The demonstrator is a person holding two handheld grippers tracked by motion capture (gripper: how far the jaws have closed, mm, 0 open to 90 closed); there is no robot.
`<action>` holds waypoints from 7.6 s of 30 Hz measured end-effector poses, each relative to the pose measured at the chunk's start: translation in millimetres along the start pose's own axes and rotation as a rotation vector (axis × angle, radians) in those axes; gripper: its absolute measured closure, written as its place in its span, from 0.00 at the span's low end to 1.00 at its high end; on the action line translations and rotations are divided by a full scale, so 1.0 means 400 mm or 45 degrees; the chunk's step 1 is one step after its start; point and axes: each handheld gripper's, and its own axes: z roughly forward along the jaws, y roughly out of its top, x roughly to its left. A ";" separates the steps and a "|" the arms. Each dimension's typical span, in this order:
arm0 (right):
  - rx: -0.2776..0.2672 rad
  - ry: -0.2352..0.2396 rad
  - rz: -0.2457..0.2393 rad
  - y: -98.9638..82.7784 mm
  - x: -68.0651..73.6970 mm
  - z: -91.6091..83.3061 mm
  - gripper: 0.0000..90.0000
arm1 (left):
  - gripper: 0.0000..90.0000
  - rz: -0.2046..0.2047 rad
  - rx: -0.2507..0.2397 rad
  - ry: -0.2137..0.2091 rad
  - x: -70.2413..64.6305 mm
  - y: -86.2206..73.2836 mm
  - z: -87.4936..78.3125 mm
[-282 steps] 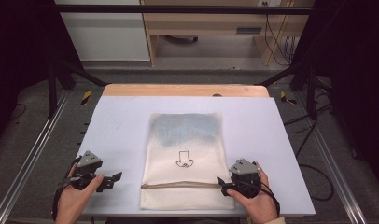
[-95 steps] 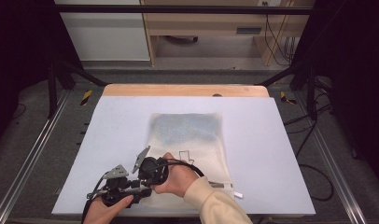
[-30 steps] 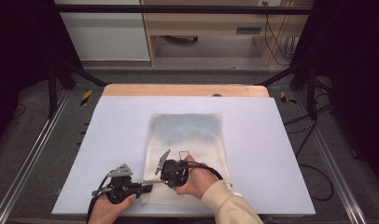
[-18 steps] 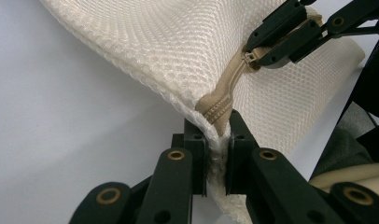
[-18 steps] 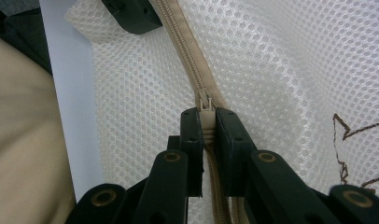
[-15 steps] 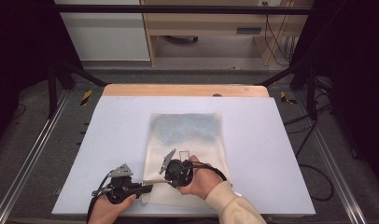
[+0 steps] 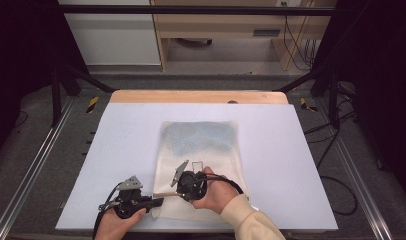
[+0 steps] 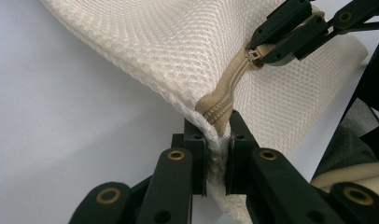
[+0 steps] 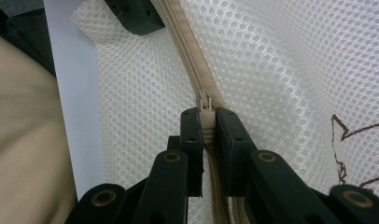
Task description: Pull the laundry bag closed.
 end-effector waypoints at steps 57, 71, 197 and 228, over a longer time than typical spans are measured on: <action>-0.024 -0.014 0.018 -0.046 -0.003 -0.054 0.91 | 0.91 0.012 -0.001 -0.003 -0.004 0.000 -0.001; -0.019 -0.021 0.025 -0.066 -0.001 -0.078 0.91 | 0.91 0.017 0.001 -0.005 -0.006 0.000 0.000; -0.055 -0.177 0.295 -0.335 -0.048 -0.264 0.91 | 0.91 0.023 0.001 -0.005 -0.012 0.000 0.000; -0.039 -0.176 0.320 -0.351 -0.051 -0.269 0.91 | 0.91 0.029 -0.008 -0.002 -0.010 0.002 -0.006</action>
